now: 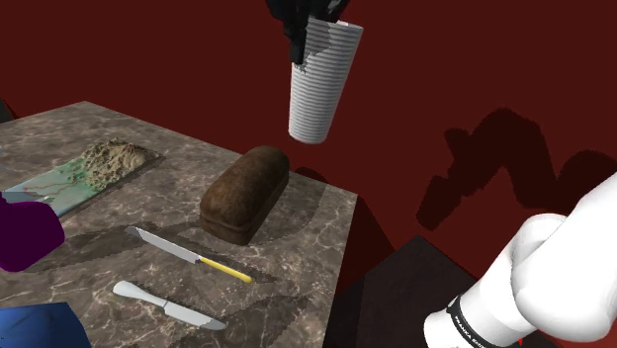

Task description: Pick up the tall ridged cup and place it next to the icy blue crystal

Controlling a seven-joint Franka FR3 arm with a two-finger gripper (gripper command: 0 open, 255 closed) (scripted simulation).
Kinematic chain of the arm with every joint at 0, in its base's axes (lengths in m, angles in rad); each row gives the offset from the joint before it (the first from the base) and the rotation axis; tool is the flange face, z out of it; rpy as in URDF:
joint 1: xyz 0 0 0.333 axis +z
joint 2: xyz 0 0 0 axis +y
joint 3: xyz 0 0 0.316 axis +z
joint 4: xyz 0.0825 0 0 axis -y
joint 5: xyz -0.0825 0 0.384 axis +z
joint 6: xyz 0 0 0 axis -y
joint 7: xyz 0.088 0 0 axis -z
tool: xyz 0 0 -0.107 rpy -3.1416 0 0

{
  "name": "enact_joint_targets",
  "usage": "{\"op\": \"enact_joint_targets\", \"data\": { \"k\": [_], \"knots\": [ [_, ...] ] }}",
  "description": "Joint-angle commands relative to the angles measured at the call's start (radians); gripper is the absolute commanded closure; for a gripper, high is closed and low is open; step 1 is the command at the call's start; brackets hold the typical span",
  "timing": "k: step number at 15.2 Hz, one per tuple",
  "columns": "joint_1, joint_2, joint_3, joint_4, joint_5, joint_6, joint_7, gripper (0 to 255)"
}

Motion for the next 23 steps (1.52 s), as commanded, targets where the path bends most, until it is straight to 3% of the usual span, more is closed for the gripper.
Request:
{"op": "enact_joint_targets", "data": {
  "k": [1, 6, 10, 14, 15, 23],
  "knots": [
    [0.025, 0.015, 0.033, 0.022, -0.005, -0.013, 0.058, 255],
    [0.103, 0.092, 0.126, 0.102, -0.044, -0.043, 0.217, 255],
    [0.194, 0.193, 0.203, 0.203, -0.112, -0.081, 0.358, 255],
    [0.343, 0.333, 0.257, 0.356, -0.219, -0.144, 0.499, 255],
    [0.427, 0.404, 0.271, 0.446, -0.279, -0.183, 0.553, 255],
    [0.301, 0.265, 0.260, 0.153, -0.156, 0.005, 0.520, 255]
  ]
}}
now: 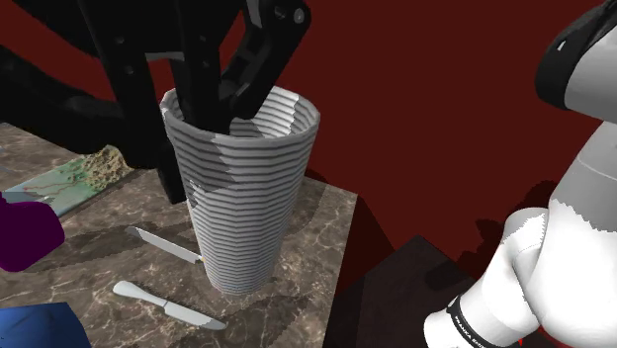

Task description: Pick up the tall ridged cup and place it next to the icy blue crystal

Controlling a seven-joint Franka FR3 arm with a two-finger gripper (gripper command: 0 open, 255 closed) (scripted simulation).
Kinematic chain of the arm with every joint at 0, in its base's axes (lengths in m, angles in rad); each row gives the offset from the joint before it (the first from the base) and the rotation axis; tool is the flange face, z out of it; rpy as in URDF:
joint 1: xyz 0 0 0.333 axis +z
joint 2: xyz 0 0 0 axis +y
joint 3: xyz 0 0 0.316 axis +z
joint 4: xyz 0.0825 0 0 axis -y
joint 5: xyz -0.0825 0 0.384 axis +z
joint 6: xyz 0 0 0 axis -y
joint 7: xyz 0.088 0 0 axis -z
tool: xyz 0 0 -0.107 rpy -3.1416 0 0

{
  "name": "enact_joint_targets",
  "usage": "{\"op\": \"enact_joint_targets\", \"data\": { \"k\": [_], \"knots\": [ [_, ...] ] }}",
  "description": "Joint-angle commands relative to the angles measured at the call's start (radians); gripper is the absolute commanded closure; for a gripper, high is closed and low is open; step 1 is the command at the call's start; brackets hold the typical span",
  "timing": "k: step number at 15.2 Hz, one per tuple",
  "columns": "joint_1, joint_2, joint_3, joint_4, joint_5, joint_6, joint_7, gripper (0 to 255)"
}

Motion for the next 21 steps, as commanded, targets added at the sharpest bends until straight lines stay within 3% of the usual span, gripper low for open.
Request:
{"op": "enact_joint_targets", "data": {
  "k": [1, 9, 21],
  "knots": [
    [-0.022, -0.027, -0.003, -0.061, 0.022, 0.042, -0.009, 255],
    [-0.071, -0.107, -0.017, -0.254, 0.083, 0.182, -0.035, 255],
    [-0.097, -0.168, -0.031, -0.474, 0.126, 0.361, -0.054, 255]
  ]
}}
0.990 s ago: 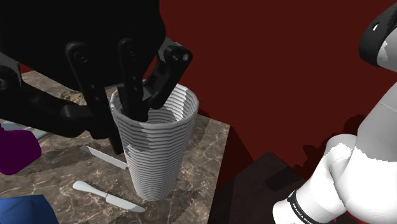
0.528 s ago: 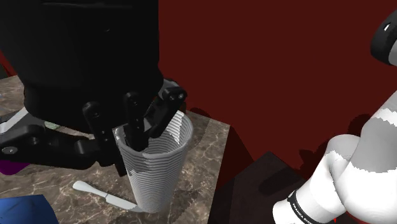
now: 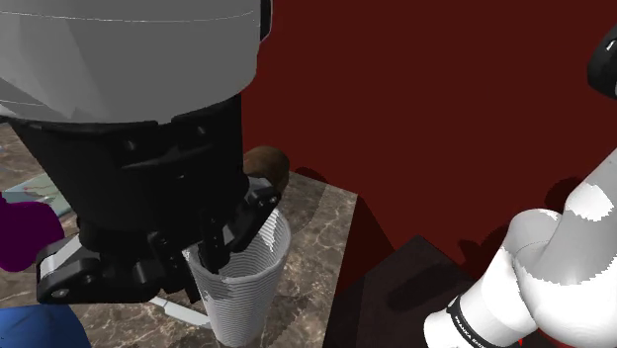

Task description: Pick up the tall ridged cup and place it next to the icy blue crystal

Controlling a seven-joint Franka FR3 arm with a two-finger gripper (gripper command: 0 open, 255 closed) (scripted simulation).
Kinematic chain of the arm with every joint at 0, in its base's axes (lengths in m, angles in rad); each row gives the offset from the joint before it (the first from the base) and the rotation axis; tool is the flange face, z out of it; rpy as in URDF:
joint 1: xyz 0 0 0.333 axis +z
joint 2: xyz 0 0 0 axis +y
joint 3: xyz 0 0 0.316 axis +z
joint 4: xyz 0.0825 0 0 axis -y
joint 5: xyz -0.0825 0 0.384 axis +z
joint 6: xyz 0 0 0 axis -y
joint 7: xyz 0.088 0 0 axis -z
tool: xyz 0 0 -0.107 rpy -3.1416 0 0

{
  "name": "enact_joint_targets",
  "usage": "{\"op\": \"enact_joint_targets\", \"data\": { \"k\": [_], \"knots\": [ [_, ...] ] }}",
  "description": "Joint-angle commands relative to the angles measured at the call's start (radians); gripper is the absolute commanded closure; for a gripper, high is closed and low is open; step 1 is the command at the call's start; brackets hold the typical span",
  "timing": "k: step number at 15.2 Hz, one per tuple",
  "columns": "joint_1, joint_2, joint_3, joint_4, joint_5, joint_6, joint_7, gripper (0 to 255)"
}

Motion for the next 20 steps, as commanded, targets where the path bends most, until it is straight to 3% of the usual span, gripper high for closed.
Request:
{"op": "enact_joint_targets", "data": {
  "k": [1, 20],
  "knots": [
    [-0.003, -0.007, -0.002, -0.034, 0.005, 0.030, -0.002, 255],
    [-0.004, 0.005, -0.003, -0.279, -0.009, 0.282, 0.021, 255]
  ]
}}
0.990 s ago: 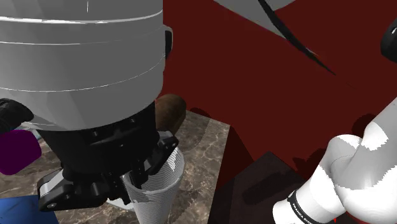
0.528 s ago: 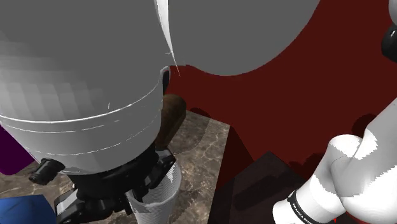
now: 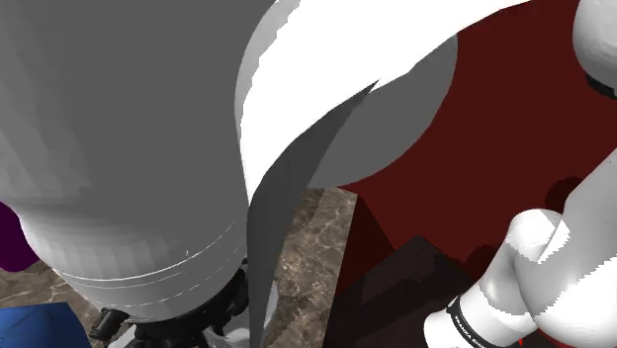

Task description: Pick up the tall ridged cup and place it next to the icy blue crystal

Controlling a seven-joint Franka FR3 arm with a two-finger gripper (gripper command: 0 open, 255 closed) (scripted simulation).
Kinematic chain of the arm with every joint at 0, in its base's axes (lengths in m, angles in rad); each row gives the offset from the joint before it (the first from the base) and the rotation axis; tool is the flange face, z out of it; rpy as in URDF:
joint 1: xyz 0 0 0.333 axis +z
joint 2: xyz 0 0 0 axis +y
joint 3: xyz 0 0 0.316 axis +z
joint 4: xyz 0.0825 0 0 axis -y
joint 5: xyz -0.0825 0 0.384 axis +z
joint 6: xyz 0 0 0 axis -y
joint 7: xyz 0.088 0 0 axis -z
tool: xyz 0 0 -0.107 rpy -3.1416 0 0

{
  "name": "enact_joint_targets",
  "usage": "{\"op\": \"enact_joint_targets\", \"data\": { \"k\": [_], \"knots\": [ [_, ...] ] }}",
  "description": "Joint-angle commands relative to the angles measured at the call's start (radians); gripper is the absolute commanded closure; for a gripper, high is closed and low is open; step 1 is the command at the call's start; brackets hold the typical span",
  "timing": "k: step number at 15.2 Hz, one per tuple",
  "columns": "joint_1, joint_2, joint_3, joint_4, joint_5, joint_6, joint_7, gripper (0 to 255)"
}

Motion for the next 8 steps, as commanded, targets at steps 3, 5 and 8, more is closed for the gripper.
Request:
{"op": "enact_joint_targets", "data": {
  "k": [3, 5, 8],
  "knots": [
    [0.002, 0.016, 0.000, -0.041, -0.013, 0.052, 0.011, 255],
    [0.003, 0.025, 0.000, -0.060, -0.021, 0.077, 0.018, 255],
    [0.005, 0.041, 0.000, -0.087, -0.035, 0.114, 0.030, 255]
  ]
}}
